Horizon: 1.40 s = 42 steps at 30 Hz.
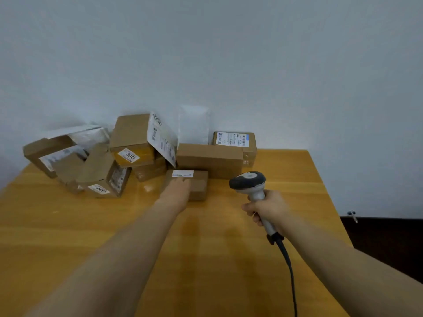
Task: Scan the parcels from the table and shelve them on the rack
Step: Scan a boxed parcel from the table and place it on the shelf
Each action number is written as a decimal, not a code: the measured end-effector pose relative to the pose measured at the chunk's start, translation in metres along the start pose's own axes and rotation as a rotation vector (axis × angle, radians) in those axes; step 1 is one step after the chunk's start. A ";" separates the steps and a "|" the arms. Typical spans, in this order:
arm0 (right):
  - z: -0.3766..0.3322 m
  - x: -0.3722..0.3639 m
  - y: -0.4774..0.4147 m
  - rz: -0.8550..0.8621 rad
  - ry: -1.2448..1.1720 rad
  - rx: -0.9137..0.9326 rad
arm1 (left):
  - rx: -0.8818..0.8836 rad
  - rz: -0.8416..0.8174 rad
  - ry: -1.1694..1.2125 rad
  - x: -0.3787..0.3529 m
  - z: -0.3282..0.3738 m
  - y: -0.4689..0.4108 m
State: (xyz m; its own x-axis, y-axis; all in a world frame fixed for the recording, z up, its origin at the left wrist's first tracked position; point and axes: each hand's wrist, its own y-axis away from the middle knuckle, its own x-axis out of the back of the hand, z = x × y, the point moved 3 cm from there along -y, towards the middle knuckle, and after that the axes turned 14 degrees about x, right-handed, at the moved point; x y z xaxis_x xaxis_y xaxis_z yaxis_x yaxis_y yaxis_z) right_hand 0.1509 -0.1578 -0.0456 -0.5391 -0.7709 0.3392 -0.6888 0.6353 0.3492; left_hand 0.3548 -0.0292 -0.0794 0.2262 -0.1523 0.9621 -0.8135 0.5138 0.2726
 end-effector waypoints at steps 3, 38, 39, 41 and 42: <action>-0.001 -0.011 -0.020 -0.005 -0.029 -0.032 | -0.107 -0.066 -0.031 -0.003 0.009 -0.035; 0.013 -0.073 -0.041 -0.149 -0.035 -0.095 | -0.087 -0.011 0.139 -0.057 -0.056 0.023; 0.014 -0.077 -0.041 -0.162 -0.031 -0.098 | -0.088 -0.012 0.142 -0.061 -0.058 0.030; 0.015 -0.083 -0.039 -0.187 -0.033 -0.097 | -0.107 -0.041 0.207 -0.066 -0.061 0.042; 0.016 -0.086 -0.038 -0.194 -0.034 -0.096 | -0.105 -0.074 0.287 -0.068 -0.063 0.048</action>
State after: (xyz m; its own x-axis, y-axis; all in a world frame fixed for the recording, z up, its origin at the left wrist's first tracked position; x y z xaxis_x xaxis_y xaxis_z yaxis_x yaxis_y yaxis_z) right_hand 0.2163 -0.1163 -0.1020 -0.4185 -0.8790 0.2285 -0.7327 0.4754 0.4869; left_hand 0.3346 0.0591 -0.1316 0.4371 0.0445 0.8983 -0.7325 0.5971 0.3268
